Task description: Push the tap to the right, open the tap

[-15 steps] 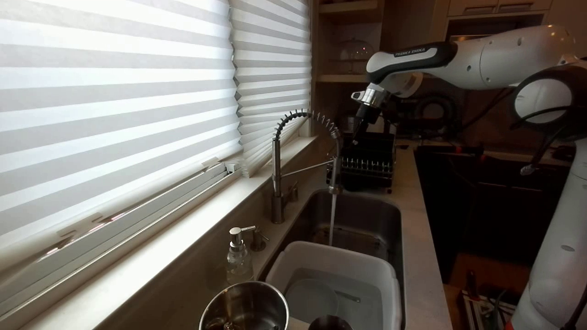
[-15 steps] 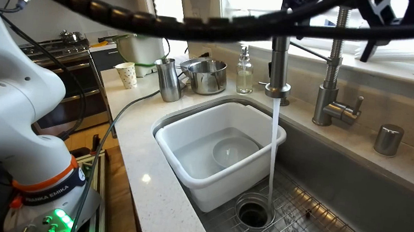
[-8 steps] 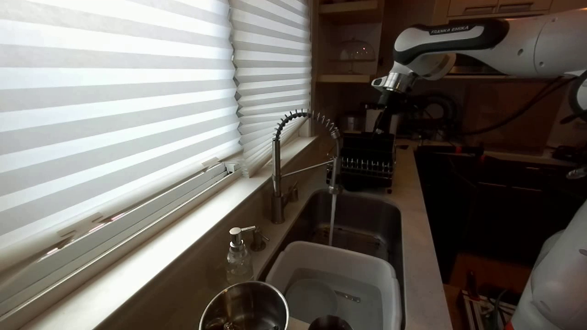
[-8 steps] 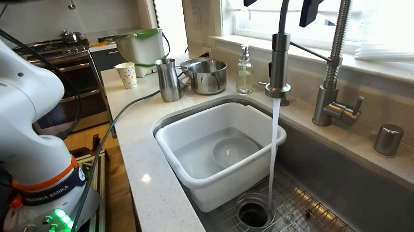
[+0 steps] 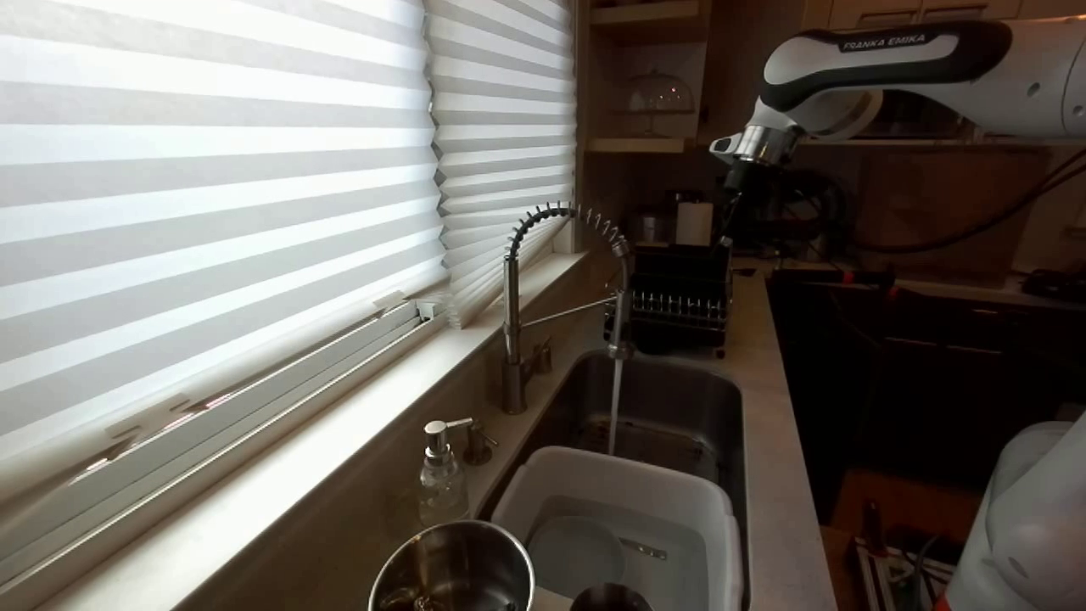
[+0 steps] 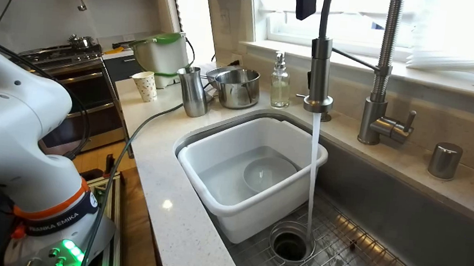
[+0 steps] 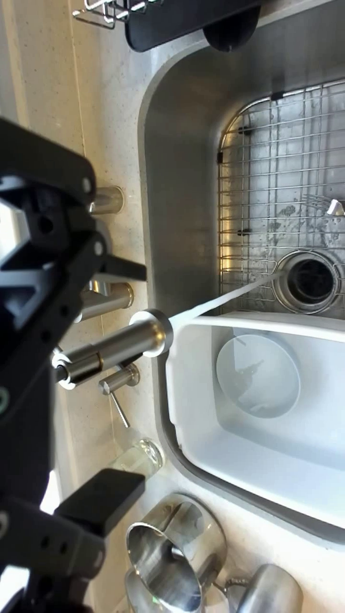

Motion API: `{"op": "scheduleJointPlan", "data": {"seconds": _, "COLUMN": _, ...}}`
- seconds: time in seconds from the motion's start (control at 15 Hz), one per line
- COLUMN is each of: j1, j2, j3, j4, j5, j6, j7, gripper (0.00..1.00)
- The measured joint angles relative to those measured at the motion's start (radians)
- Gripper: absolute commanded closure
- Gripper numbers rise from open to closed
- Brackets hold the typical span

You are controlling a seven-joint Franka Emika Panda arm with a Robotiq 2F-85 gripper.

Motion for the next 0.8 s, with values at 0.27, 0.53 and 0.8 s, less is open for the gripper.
{"op": "scheduleJointPlan", "data": {"seconds": 0.27, "j1": 0.014, "j2": -0.032, "j3": -0.011, "j4": -0.030, "j5": -0.027, "j6": 0.000, "j7": 0.008, "gripper": 0.00}}
{"op": "scheduleJointPlan", "data": {"seconds": 0.53, "j1": 0.030, "j2": -0.044, "j3": -0.023, "j4": -0.038, "j5": -0.037, "j6": 0.000, "j7": 0.011, "gripper": 0.00}}
{"op": "scheduleJointPlan", "data": {"seconds": 0.8, "j1": 0.038, "j2": -0.042, "j3": -0.028, "j4": -0.036, "j5": -0.037, "j6": 0.000, "j7": 0.011, "gripper": 0.00}}
